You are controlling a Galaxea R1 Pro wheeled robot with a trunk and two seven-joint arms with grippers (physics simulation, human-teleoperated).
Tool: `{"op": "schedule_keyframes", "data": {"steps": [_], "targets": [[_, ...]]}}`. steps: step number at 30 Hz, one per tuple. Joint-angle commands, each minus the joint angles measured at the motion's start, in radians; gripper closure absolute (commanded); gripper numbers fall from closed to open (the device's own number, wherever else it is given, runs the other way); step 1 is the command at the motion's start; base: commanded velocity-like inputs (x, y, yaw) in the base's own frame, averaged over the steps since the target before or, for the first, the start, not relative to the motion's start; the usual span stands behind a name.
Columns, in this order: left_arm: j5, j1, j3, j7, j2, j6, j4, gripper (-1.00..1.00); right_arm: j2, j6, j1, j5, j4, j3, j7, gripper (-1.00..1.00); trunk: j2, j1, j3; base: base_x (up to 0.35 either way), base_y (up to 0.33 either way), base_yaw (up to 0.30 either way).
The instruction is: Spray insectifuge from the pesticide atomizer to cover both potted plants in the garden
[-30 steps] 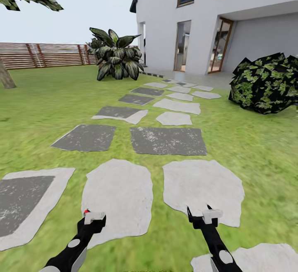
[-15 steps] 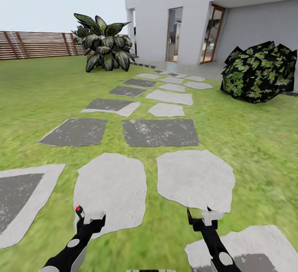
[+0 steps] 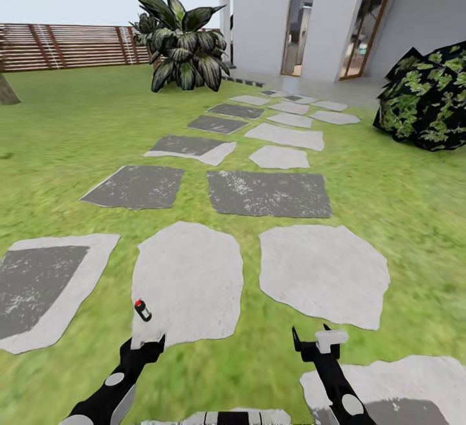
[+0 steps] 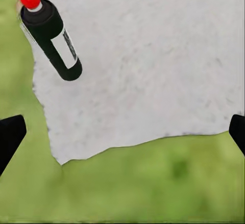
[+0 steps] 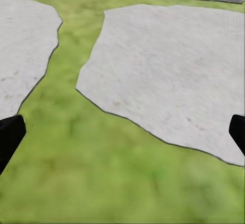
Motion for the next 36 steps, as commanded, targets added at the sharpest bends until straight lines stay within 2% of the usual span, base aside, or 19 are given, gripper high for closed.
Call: {"op": "schedule_keyframes", "data": {"steps": [1, 7, 13, 21, 36], "targets": [[0.003, -0.001, 0.001, 0.000, 0.000, -0.004, 0.001, -1.00, 0.000, -0.002, 0.000, 0.009, 0.000, -0.001, 0.000, -1.00, -0.001, 0.000, -0.006, 0.000, 0.000, 0.225], [0.003, -0.001, 0.003, 0.000, 0.002, -0.056, 0.004, -1.00, 0.000, -0.002, 0.000, 0.009, 0.000, 0.000, 0.000, -1.00, -0.002, 0.003, -0.035, 0.000, 0.000, 0.225], [0.003, -0.002, 0.004, 0.000, 0.003, -0.066, 0.005, -1.00, 0.000, -0.002, 0.000, 0.009, 0.000, 0.000, 0.000, -1.00, -0.003, 0.006, -0.064, 0.000, 0.000, 0.208], [0.003, -0.002, 0.004, 0.000, 0.002, -0.066, 0.007, -1.00, 0.000, -0.002, 0.000, 0.010, 0.000, 0.000, 0.001, -1.00, -0.003, 0.006, -0.065, 0.024, 0.009, 0.032], [0.002, -0.002, 0.003, 0.000, 0.001, -0.065, 0.009, -1.00, -0.001, -0.002, 0.000, 0.010, 0.000, 0.002, 0.003, -1.00, -0.003, 0.006, -0.065, 0.269, 0.160, 0.000]]}}
